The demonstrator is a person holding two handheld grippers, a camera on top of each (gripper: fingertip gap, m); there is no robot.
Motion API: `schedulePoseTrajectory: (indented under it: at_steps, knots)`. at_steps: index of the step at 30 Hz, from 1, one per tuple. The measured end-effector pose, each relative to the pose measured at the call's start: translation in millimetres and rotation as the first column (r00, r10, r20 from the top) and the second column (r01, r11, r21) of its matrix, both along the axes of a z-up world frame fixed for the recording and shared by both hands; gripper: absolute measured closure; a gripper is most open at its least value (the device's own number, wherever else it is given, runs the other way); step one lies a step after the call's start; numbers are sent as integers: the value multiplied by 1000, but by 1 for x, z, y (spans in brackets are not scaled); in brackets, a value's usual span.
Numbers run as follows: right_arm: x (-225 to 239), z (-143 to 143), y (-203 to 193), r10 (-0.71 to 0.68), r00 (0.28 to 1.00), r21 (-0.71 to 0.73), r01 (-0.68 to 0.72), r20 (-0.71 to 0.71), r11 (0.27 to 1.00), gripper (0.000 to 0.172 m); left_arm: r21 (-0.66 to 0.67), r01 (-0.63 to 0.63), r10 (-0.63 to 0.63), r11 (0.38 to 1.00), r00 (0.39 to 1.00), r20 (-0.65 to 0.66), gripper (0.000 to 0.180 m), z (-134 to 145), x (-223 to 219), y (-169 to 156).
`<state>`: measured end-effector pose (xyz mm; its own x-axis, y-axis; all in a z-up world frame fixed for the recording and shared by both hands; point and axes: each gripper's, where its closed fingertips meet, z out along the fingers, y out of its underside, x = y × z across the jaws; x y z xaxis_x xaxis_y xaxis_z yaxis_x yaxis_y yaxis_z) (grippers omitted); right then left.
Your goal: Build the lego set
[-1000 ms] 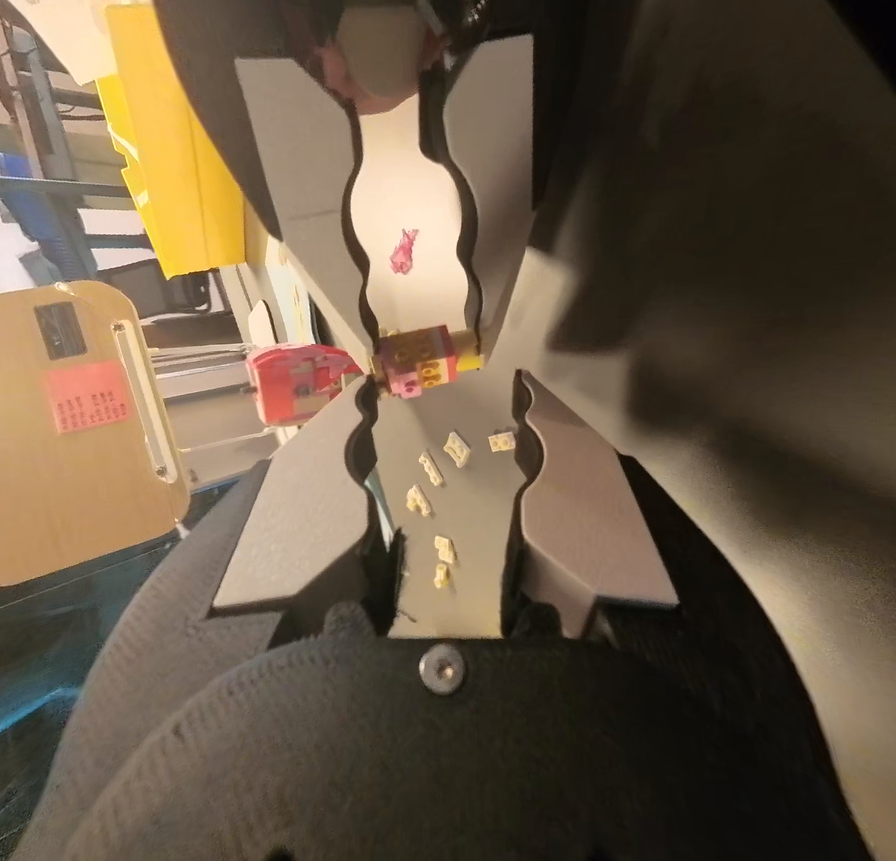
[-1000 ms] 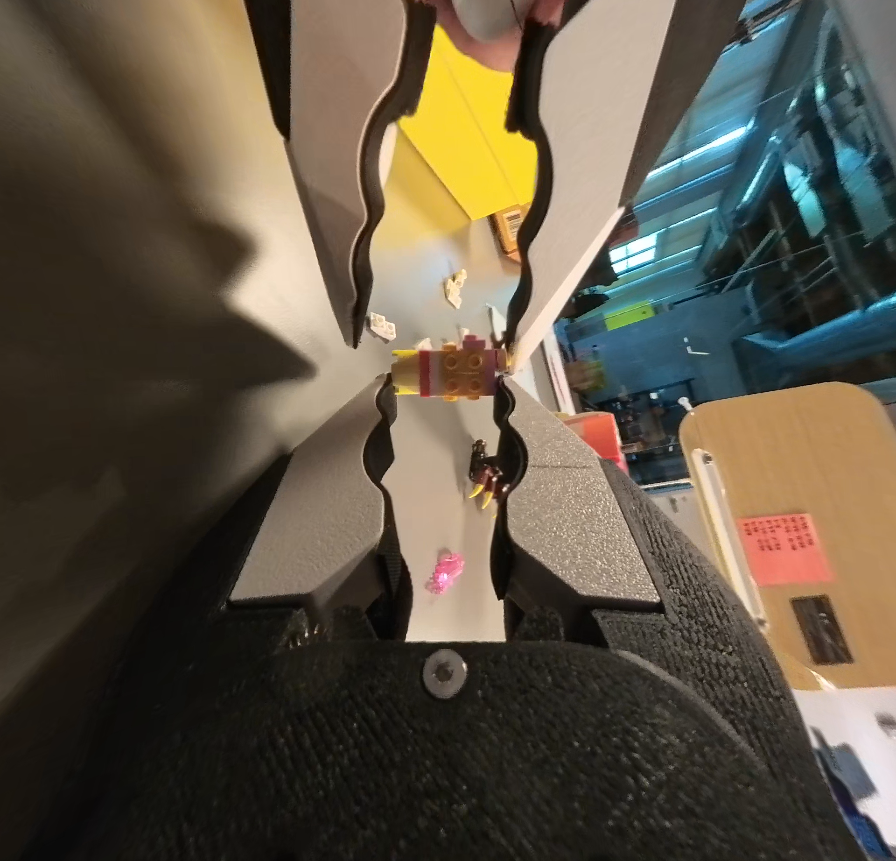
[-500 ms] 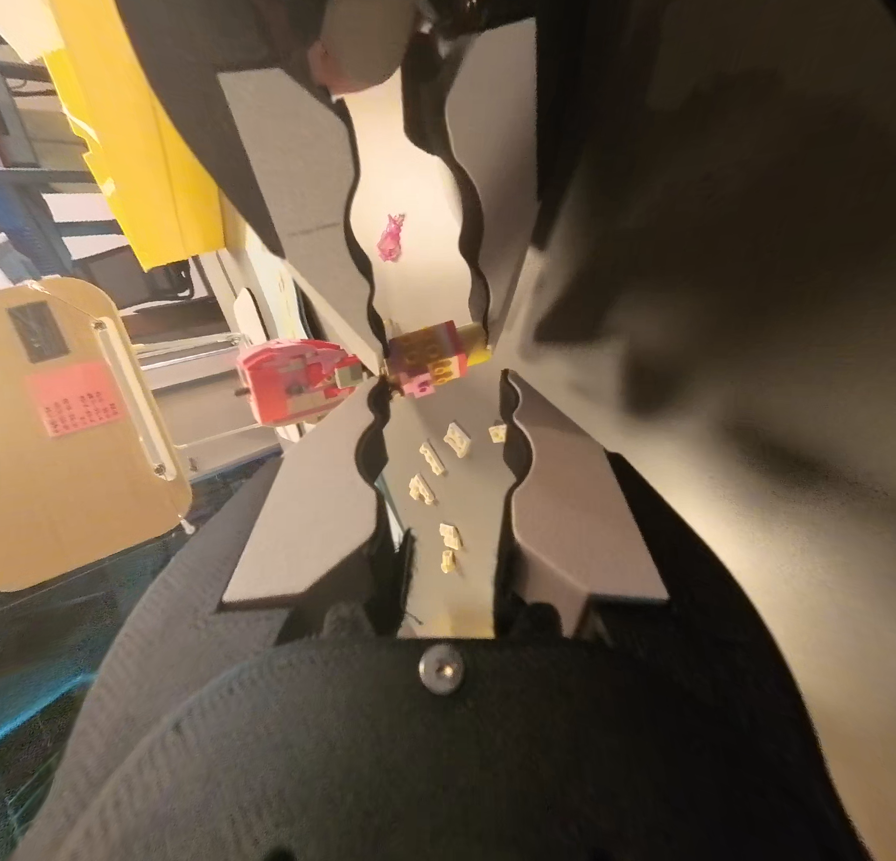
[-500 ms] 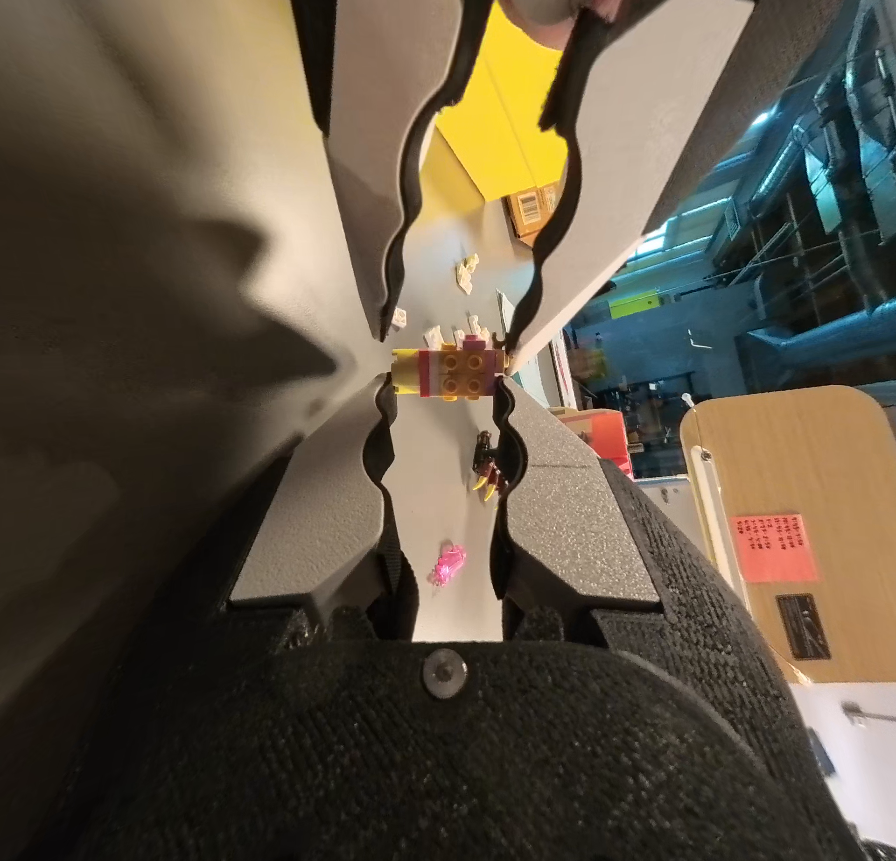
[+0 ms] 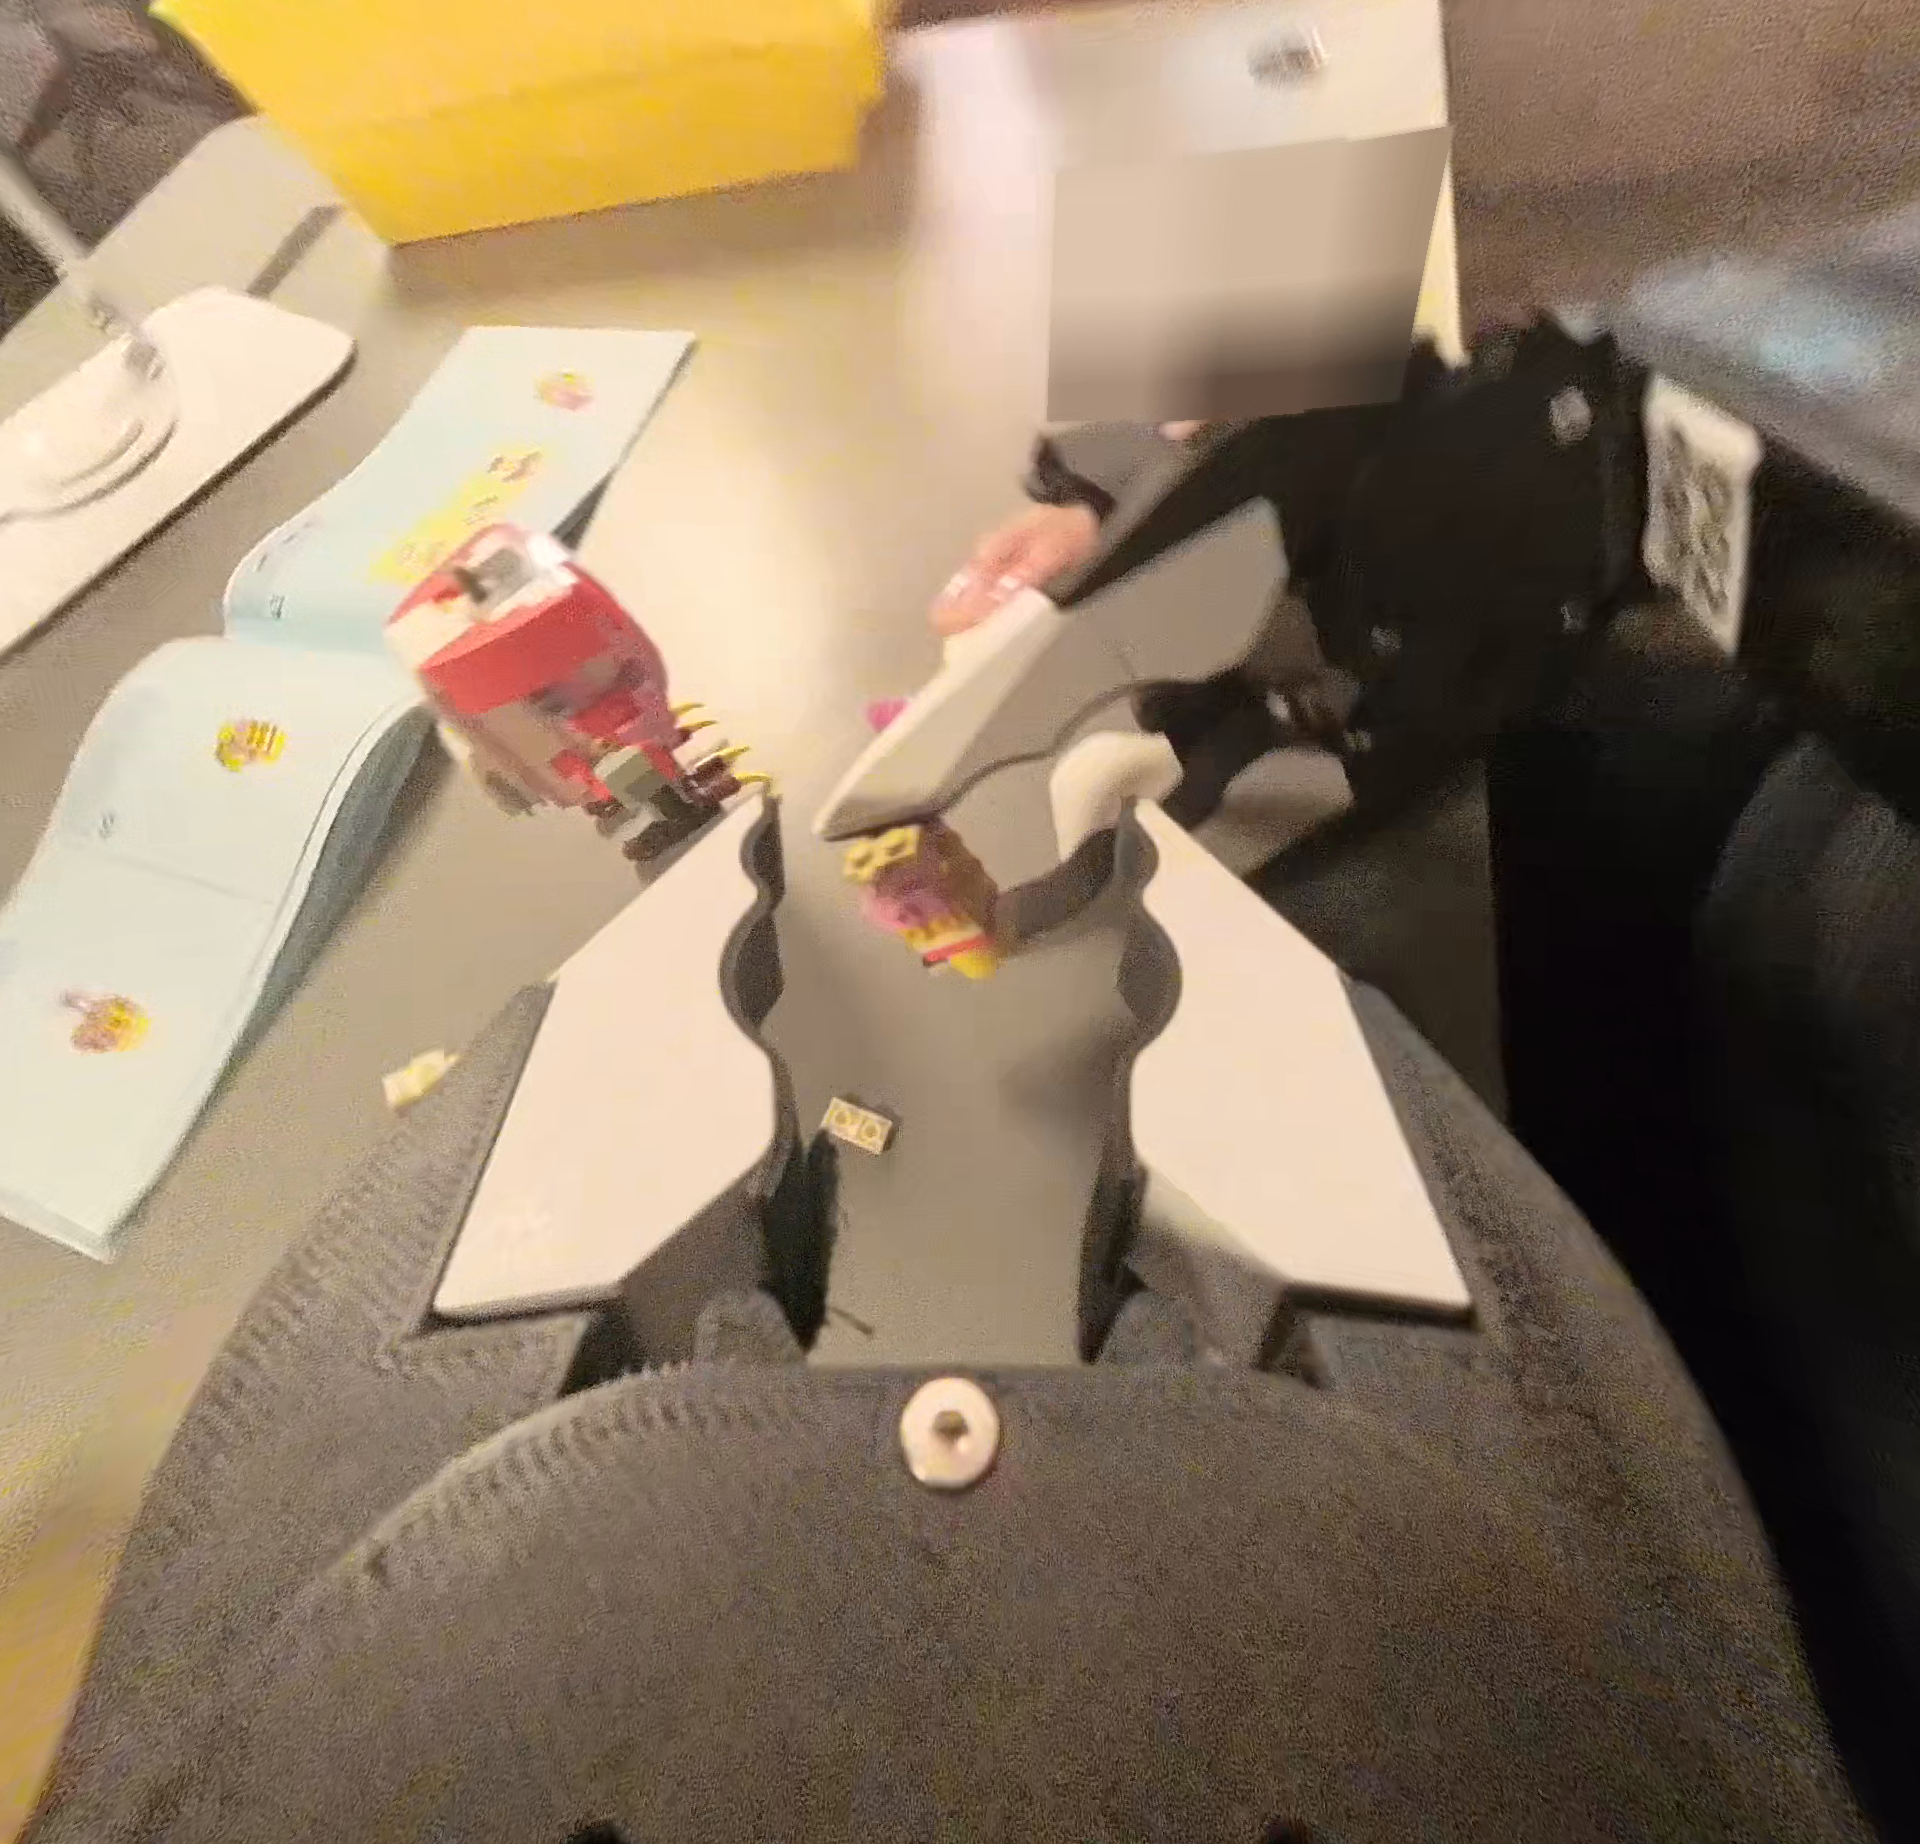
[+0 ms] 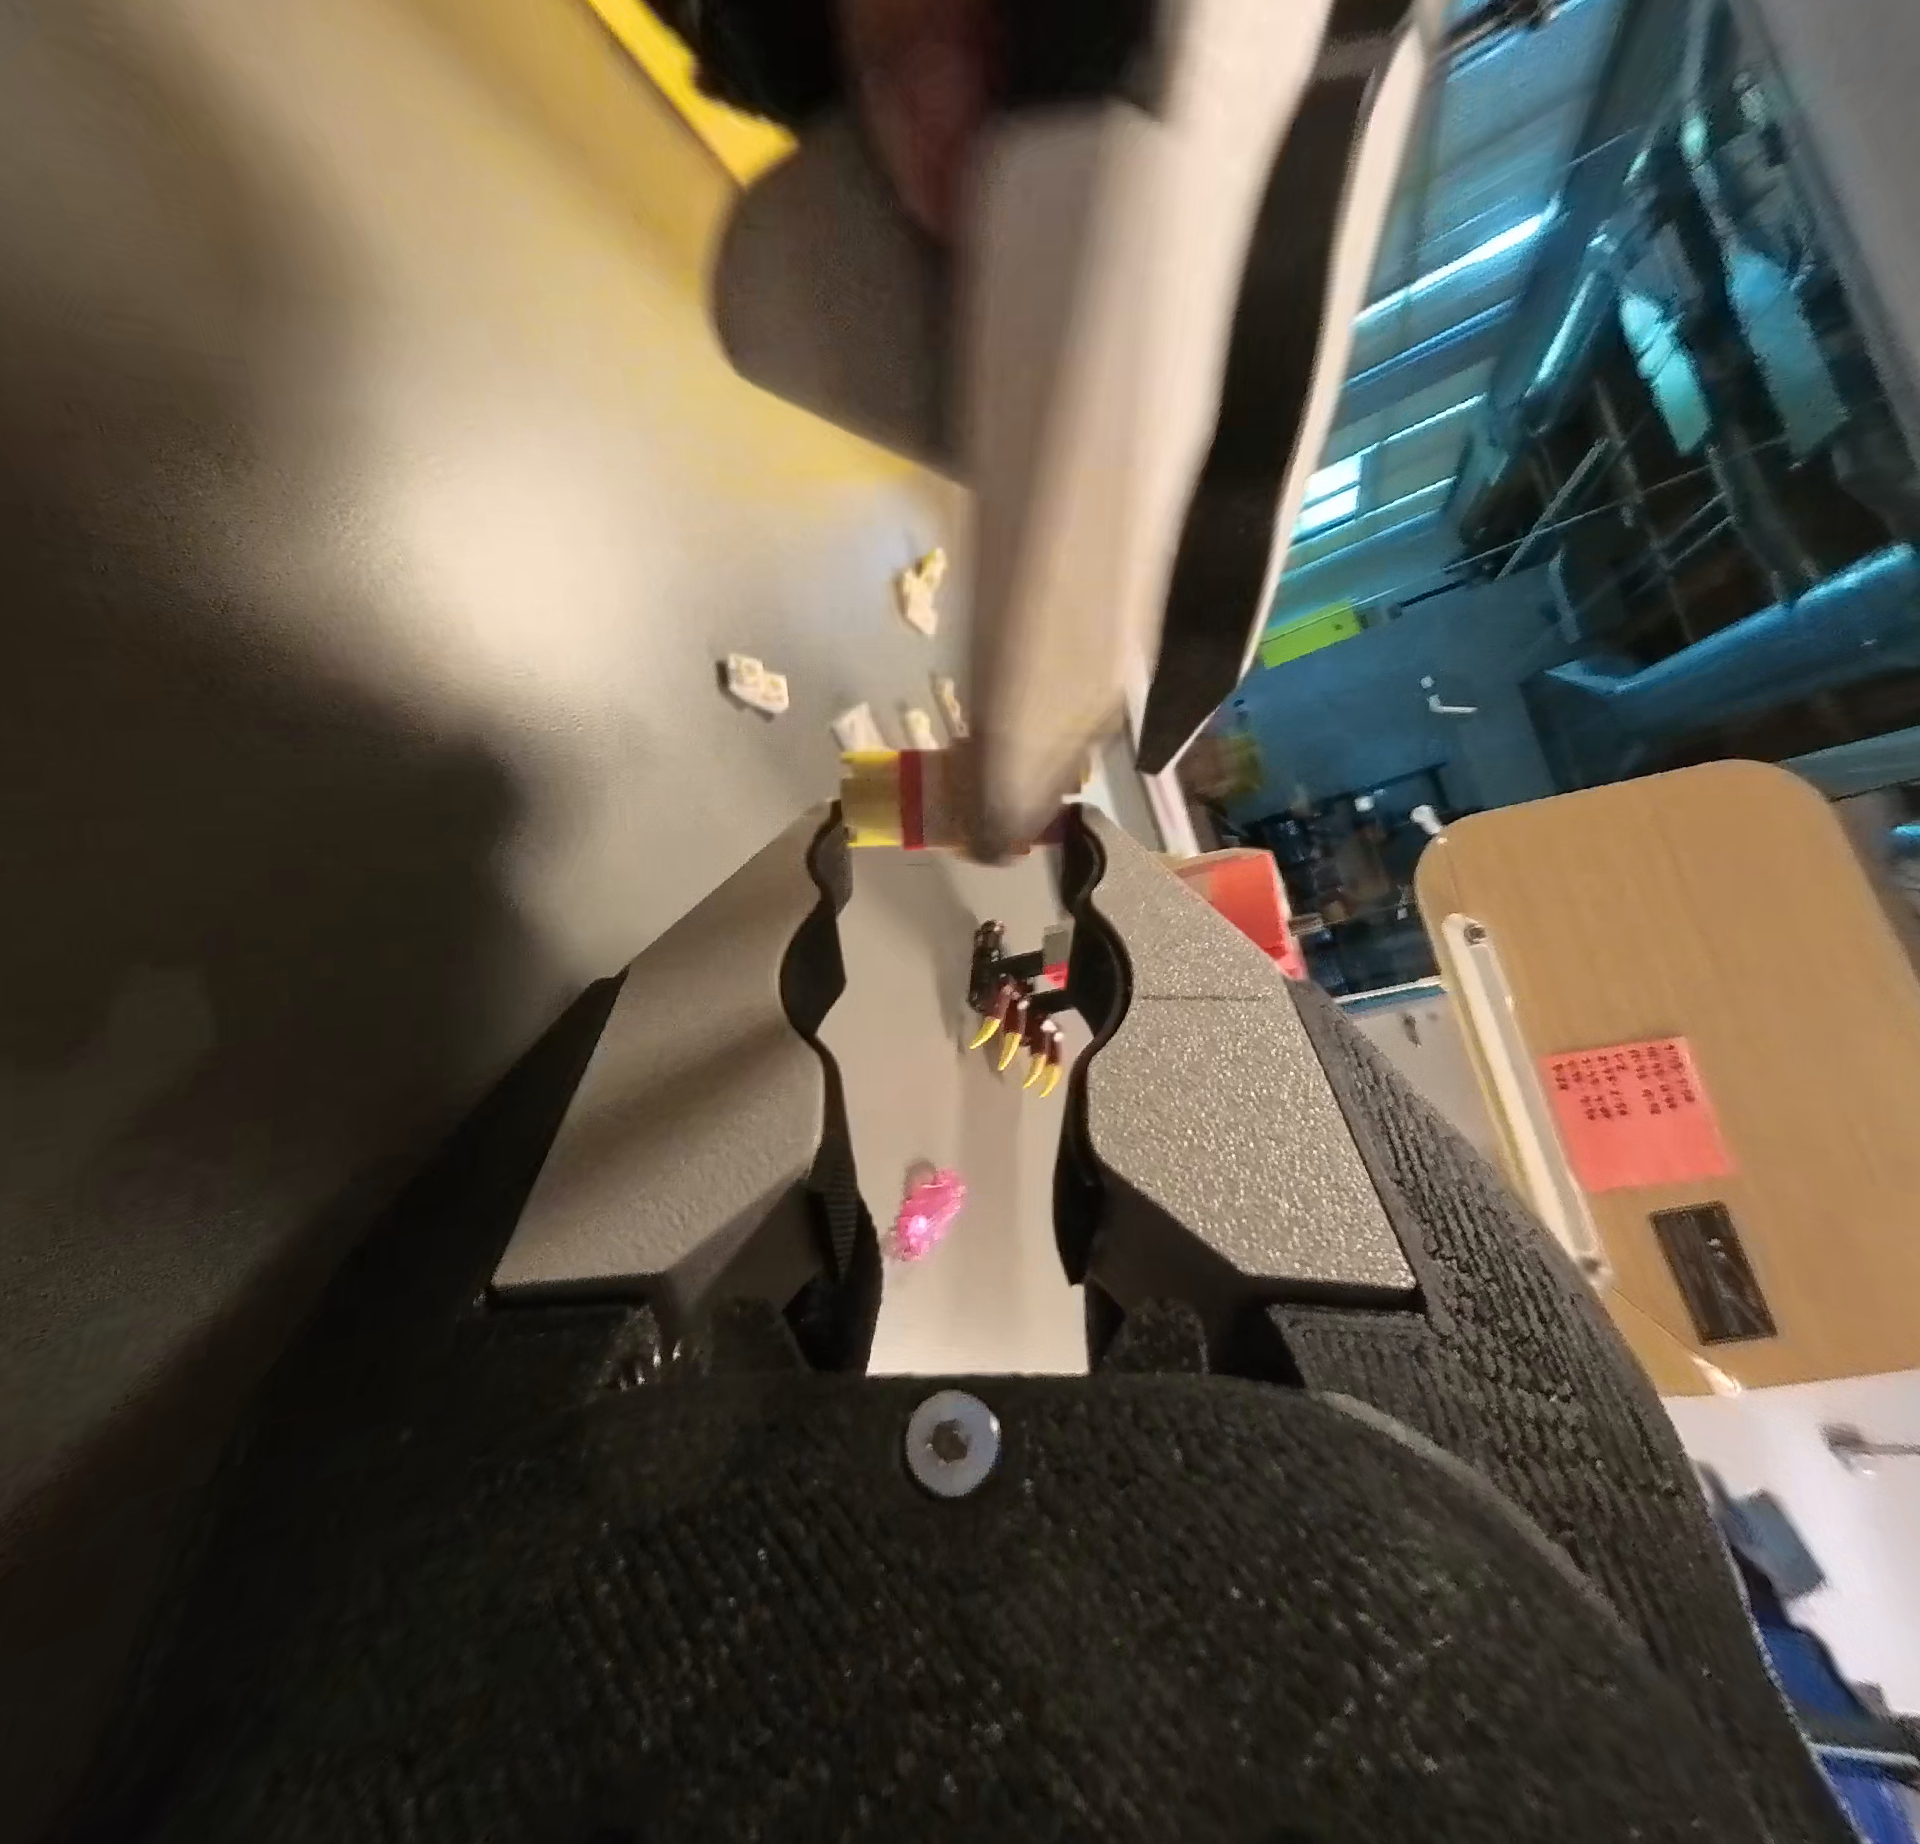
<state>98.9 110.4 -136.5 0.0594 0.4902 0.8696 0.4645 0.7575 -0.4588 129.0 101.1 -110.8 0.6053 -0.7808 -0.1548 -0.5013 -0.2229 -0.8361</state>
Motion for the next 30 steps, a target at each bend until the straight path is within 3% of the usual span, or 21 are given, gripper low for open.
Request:
schedulePoseTrajectory:
  at_steps: [2, 7, 12, 19, 27, 30]
  knots:
    - [0, 2, -1, 7, 1000, 13, -7, -11, 1000, 132, -54, -61, 66, 997, 994, 88, 119, 1, -3, 6]
    - [1, 9, 0, 1, 999, 53, 1, -40, 999, 132, -150, -83, 108, 985, 980, 170, 128, -14, -3, 5]
    - [-1, 10, -4, 20, 999, 121, -16, -34, 993, 132, -194, -90, 144, 977, 947, 287, 156, -14, -5, 2]
    - [-3, 9, -6, 31, 999, 171, -26, -24, 985, 132, -215, -92, 163, 972, 926, 341, 161, -18, -6, -2]
    - [0, 22, -24, 173, 973, -15, -177, -151, 984, 136, -110, -108, 142, 988, 921, 362, 161, -4, -18, -8]
    - [4, 30, -29, 222, 947, -182, -267, -233, 946, 136, -13, -91, 89, 996, 907, 412, 161, 10, -21, -14]
